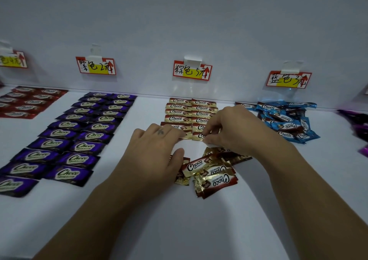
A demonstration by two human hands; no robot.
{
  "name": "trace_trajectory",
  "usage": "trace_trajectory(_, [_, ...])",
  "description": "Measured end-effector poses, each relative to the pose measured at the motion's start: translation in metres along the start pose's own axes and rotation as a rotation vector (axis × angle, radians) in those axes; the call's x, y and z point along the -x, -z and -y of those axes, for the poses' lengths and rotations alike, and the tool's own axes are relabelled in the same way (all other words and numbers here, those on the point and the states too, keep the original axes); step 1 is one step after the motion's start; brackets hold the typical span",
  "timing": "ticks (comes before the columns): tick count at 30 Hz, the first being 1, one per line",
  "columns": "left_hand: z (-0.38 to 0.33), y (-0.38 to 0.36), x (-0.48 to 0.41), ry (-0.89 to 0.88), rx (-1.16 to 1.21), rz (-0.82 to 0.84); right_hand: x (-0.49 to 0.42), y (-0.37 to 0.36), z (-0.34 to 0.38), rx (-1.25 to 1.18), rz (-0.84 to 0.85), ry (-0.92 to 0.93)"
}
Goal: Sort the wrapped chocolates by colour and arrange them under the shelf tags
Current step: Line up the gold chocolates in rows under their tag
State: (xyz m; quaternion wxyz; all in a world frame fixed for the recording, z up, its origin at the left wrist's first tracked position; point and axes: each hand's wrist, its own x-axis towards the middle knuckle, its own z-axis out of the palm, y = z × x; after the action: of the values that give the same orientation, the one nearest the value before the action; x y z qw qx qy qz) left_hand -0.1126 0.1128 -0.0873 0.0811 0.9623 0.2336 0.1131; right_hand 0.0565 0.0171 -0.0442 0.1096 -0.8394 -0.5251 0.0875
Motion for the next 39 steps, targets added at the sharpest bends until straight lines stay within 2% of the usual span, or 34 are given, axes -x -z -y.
trace_trajectory(5, [-0.003,-0.005,0.0,-0.024,-0.052,0.055,0.0,-0.001,0.001,-0.026,-0.002,0.019])
trace_trajectory(10, [-0.005,-0.002,0.004,-0.077,0.056,-0.036,0.015,0.02,-0.01,-0.113,0.043,0.044])
trace_trajectory(13, [-0.01,0.003,0.006,-0.165,0.145,-0.021,0.023,0.032,-0.014,-0.08,0.15,0.027])
trace_trajectory(15, [-0.012,0.002,0.005,-0.198,0.115,0.037,0.023,0.03,-0.01,-0.034,0.234,0.025])
trace_trajectory(21, [-0.012,0.0,0.004,-0.184,0.166,0.064,0.019,0.021,-0.003,0.001,0.28,0.07])
trace_trajectory(30, [-0.013,0.005,0.003,-0.131,0.254,0.061,0.019,0.02,-0.004,-0.078,0.326,0.021])
trace_trajectory(34, [-0.009,0.007,0.005,-0.117,0.349,0.017,0.02,0.021,-0.006,-0.075,0.33,0.007])
trace_trajectory(39, [-0.011,0.01,0.008,-0.06,0.475,0.039,0.02,0.022,-0.007,-0.087,0.344,-0.006])
